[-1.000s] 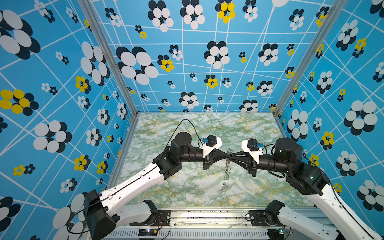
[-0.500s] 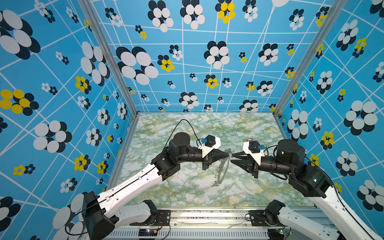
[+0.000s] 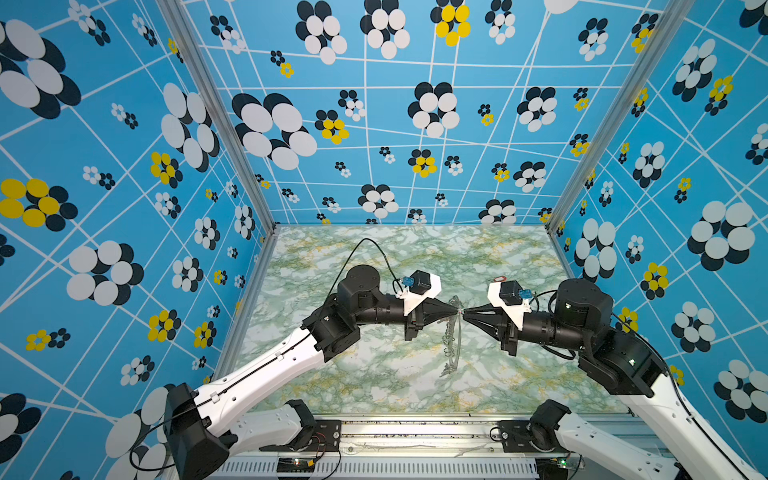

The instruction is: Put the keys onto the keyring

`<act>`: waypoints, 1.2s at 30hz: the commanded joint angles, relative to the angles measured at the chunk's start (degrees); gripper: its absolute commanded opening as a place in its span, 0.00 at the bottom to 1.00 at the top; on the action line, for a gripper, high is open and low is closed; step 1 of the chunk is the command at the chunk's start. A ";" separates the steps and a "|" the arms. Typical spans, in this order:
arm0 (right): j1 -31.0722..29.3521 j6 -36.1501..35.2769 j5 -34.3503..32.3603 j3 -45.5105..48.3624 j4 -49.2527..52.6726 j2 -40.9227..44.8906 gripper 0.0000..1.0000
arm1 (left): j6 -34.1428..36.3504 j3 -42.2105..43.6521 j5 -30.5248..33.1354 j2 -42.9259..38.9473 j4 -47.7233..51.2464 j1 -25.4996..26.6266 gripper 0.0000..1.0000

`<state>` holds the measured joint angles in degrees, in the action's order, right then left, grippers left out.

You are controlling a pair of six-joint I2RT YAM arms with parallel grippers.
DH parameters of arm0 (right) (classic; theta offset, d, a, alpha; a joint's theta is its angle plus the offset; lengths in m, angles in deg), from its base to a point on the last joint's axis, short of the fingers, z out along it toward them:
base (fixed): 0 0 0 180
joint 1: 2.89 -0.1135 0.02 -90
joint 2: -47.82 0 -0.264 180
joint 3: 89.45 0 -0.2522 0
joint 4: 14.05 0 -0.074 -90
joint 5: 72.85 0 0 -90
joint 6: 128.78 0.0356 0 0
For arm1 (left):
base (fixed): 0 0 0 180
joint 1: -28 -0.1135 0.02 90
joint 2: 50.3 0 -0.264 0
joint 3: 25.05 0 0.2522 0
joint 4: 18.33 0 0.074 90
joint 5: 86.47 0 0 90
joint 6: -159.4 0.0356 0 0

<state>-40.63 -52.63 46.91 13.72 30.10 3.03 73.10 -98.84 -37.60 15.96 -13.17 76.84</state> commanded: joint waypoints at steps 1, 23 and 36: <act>-0.32 1.02 1.48 -1.18 -1.62 -0.08 0.12 | 0.24 -1.10 -0.27 -1.40 -2.64 0.14 0.00; -0.32 0.64 1.80 -3.81 1.18 -1.28 0.00 | -0.70 -0.44 -0.64 -1.67 -1.03 0.17 0.00; -0.30 -2.46 1.31 -7.42 6.74 -3.19 0.00 | -0.28 -4.38 -3.96 0.11 7.14 0.21 0.16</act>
<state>-40.74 -54.05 47.91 8.24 36.85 -0.25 72.25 -100.61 -39.43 15.77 -8.54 76.84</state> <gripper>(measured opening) 0.046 0.163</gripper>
